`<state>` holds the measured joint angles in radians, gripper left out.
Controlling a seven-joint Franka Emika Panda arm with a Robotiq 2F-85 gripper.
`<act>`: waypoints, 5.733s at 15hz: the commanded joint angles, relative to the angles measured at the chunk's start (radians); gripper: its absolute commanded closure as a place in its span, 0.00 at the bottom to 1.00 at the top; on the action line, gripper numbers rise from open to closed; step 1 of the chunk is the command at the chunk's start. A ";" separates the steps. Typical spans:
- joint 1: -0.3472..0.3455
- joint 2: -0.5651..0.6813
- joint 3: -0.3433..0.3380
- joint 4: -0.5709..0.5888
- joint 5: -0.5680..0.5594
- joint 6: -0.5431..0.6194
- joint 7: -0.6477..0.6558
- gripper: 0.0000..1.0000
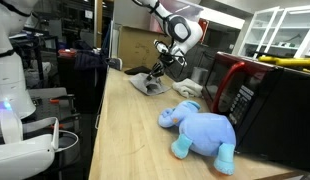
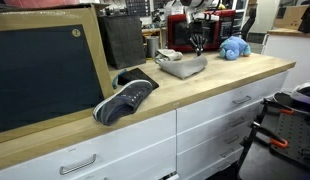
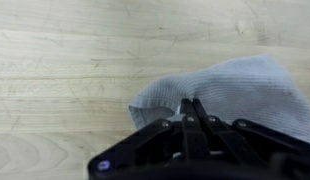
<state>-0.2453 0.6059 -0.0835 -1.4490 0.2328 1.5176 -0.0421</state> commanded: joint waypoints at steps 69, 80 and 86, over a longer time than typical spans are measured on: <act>-0.136 -0.219 -0.094 0.145 0.469 0.420 -0.137 0.99; -0.279 -0.228 -0.115 0.360 0.470 -0.548 -0.308 0.43; -0.265 -0.068 -0.104 0.560 0.309 -0.715 -0.279 0.01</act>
<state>-0.5423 0.4561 -0.1901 -0.9976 0.6316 0.7928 -0.3466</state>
